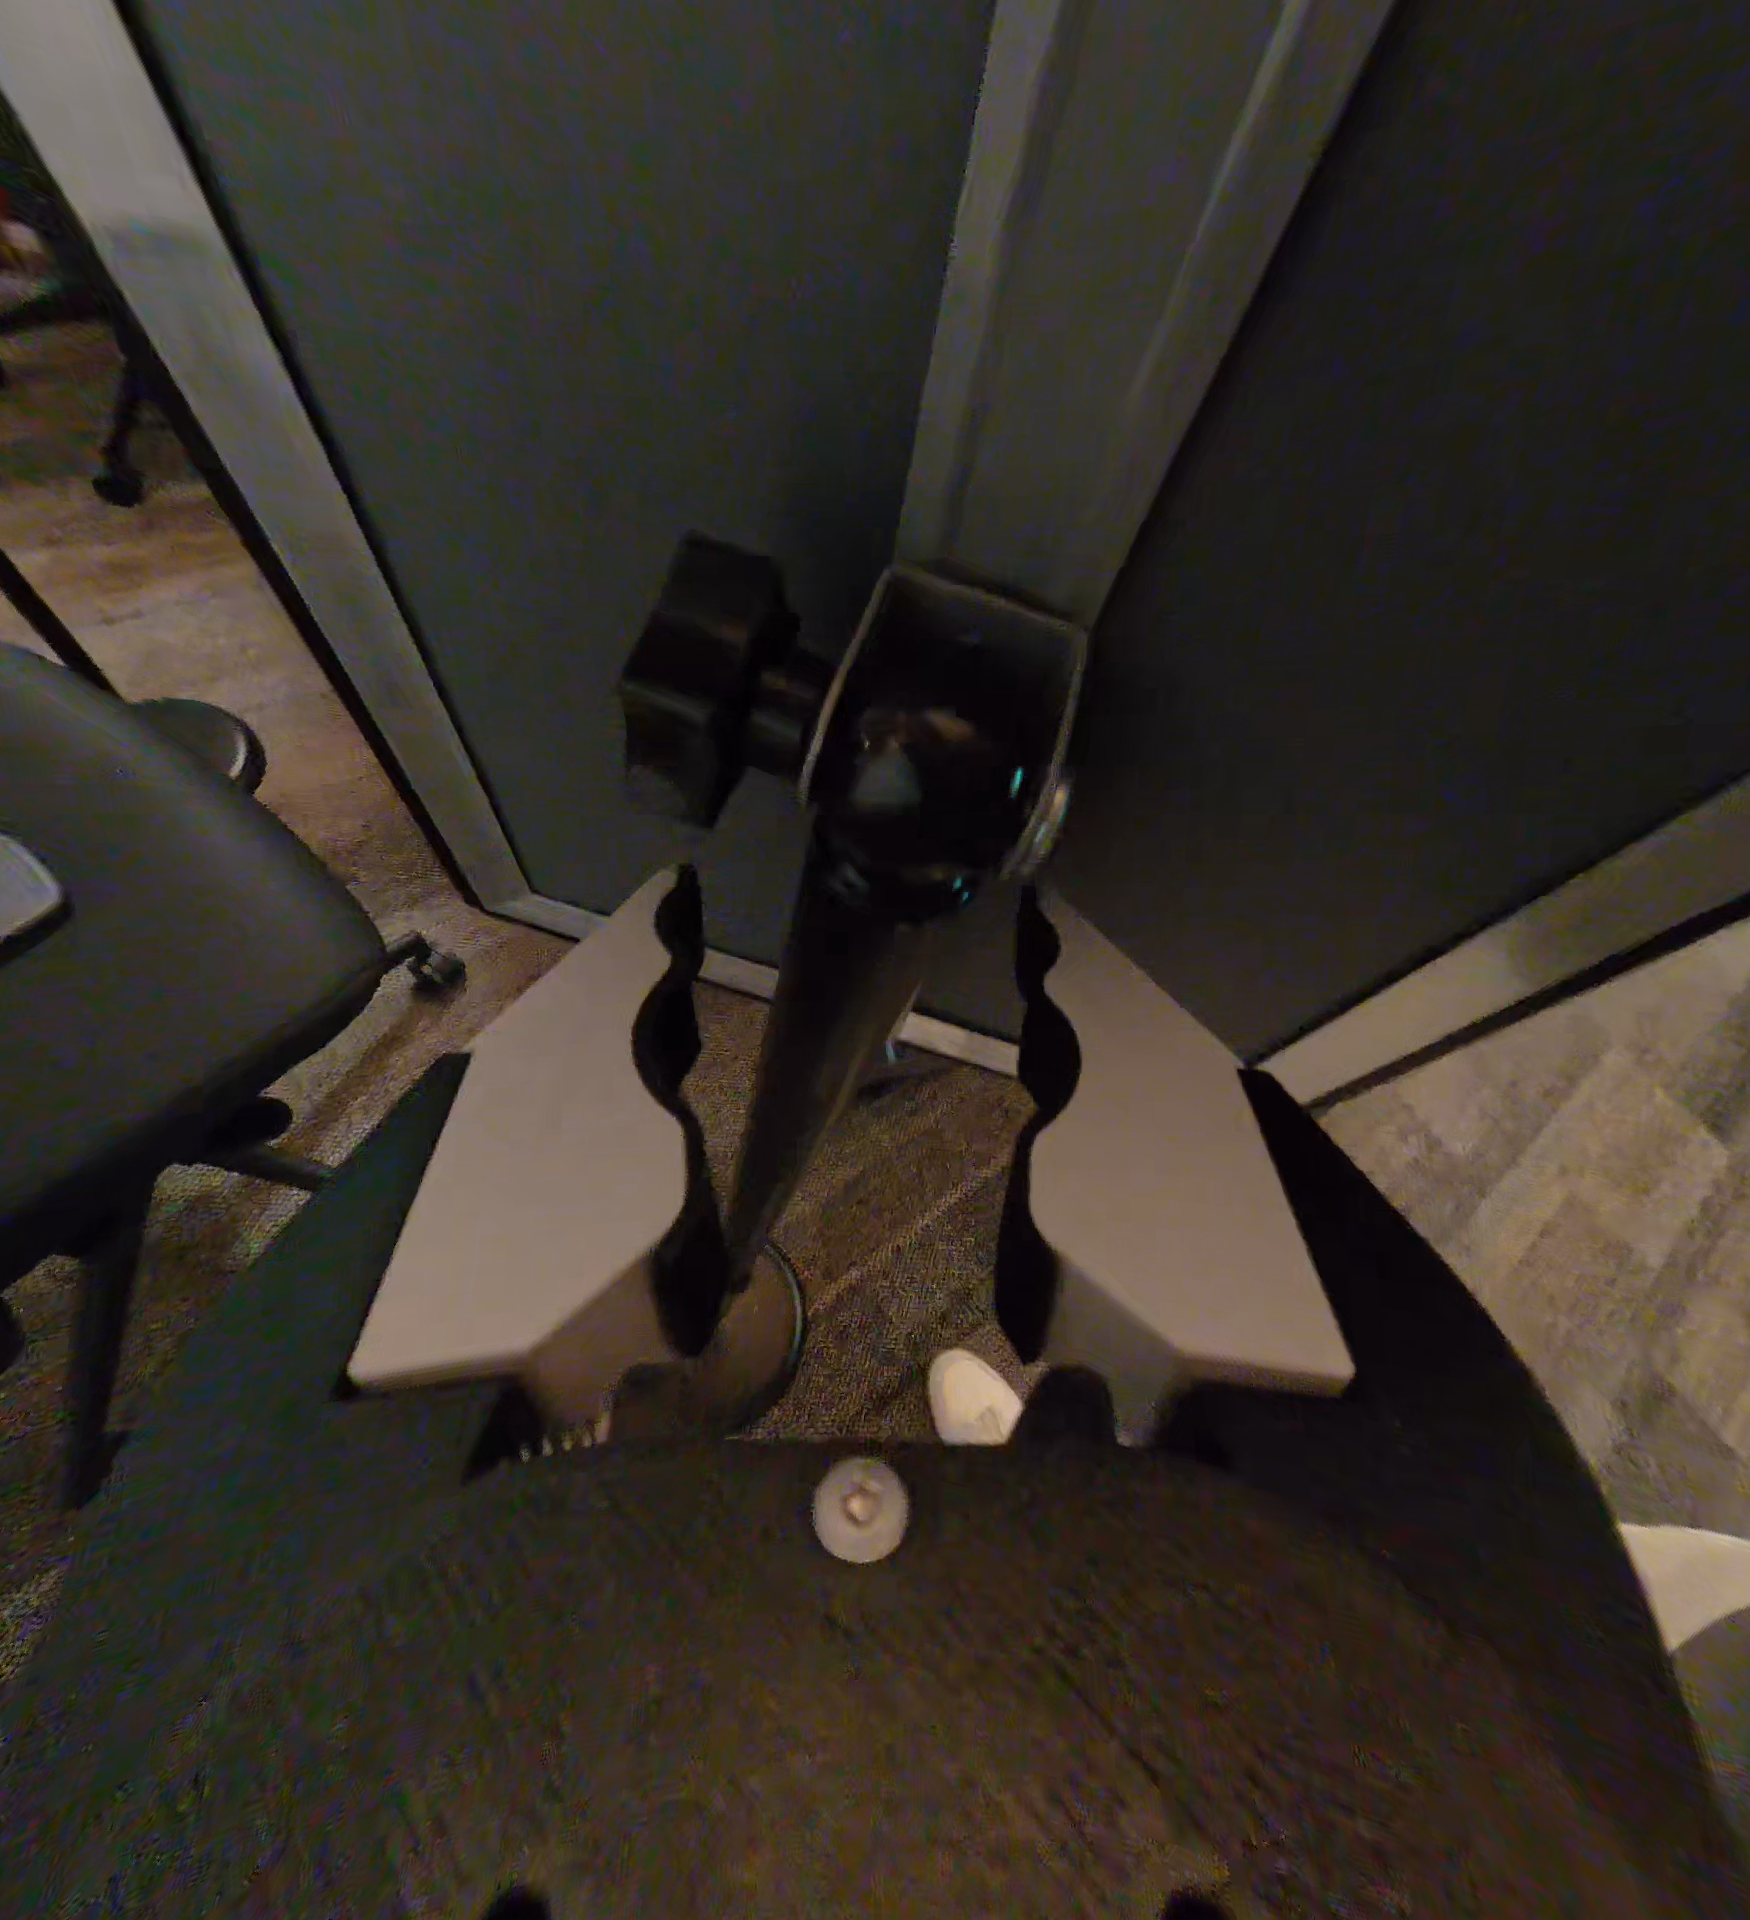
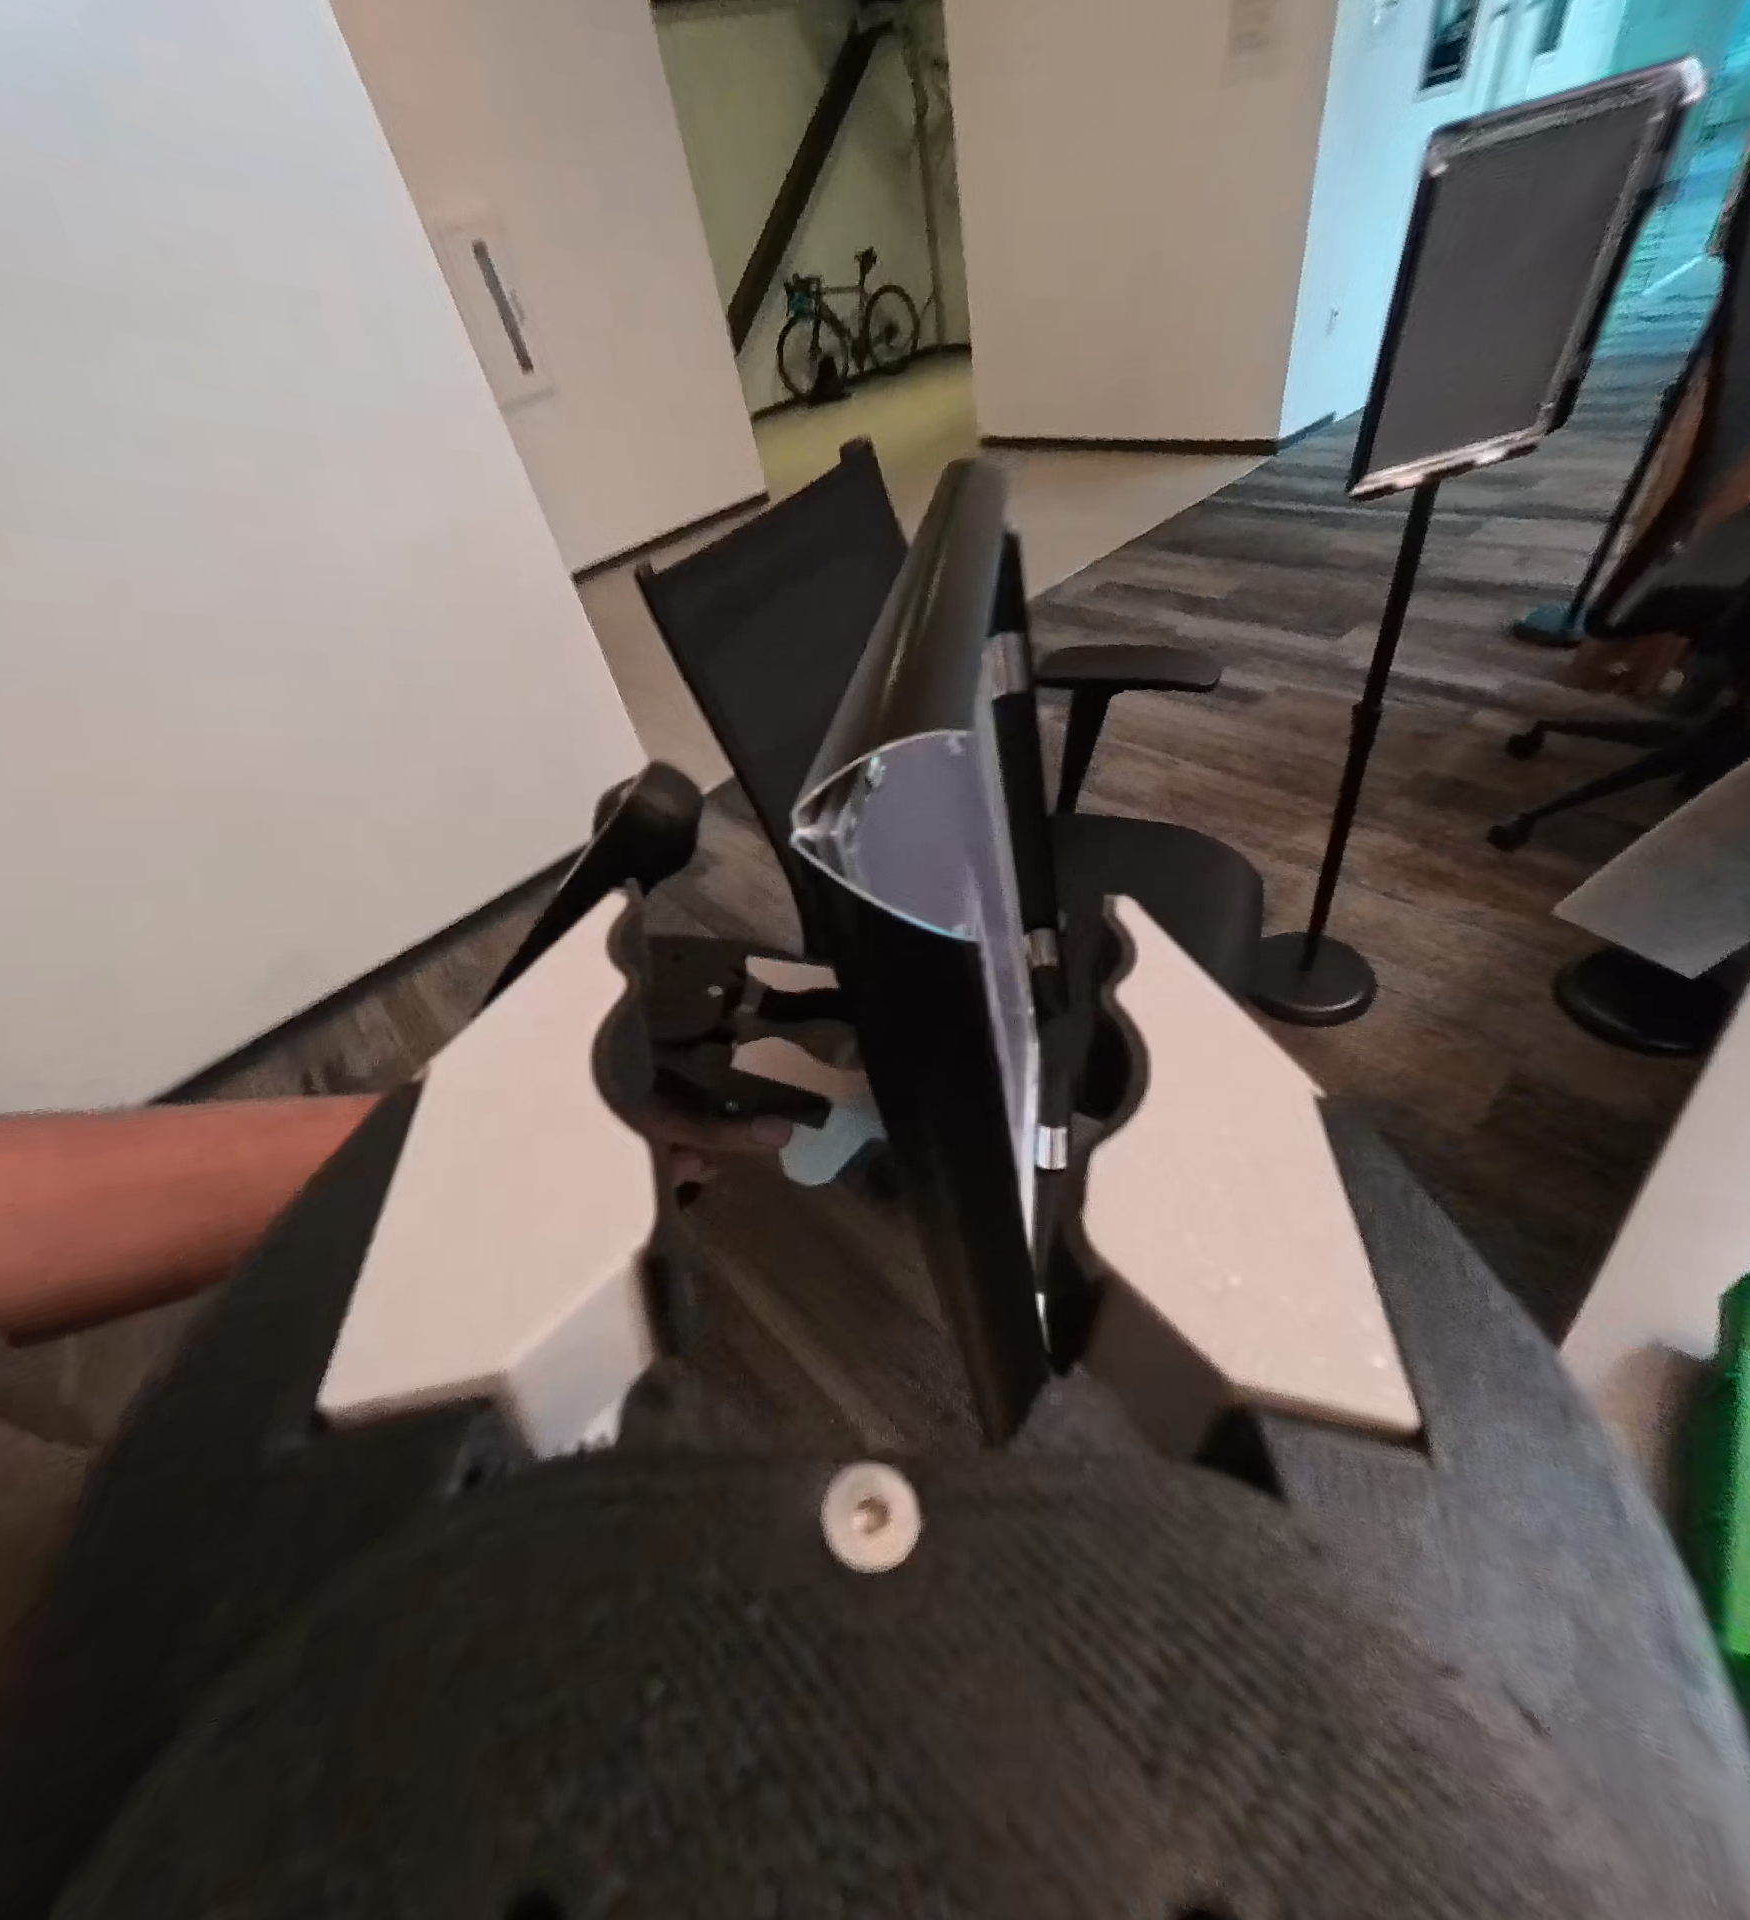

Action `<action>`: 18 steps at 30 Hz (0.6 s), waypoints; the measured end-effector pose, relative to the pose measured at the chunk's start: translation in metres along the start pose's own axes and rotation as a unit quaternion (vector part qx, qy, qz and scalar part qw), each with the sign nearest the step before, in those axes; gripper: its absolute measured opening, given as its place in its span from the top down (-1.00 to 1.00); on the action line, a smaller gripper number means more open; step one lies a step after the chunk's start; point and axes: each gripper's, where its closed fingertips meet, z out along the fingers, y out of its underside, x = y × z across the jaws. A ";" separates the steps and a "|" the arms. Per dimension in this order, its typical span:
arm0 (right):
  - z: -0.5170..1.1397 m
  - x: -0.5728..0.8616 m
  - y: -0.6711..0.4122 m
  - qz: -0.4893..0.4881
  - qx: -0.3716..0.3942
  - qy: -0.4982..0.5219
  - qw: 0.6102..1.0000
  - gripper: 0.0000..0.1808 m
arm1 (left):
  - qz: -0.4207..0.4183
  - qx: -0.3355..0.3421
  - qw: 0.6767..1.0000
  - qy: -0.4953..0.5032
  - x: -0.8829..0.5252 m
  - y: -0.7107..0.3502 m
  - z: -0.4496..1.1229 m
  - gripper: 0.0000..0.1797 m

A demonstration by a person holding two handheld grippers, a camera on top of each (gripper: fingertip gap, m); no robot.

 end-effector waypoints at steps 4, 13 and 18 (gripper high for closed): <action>-0.049 0.008 -0.056 -0.022 0.053 0.137 0.989 0.04 | -0.005 -0.005 1.000 0.022 -0.017 0.018 -0.030 0.27; 0.018 -0.207 -0.177 -0.084 0.128 0.119 0.981 0.20 | -0.052 -0.008 0.999 0.012 -0.144 0.076 -0.176 0.20; 0.204 -0.266 -0.068 -0.023 -0.006 0.010 1.000 0.03 | -0.096 0.006 0.989 -0.108 -0.265 0.088 -0.254 0.17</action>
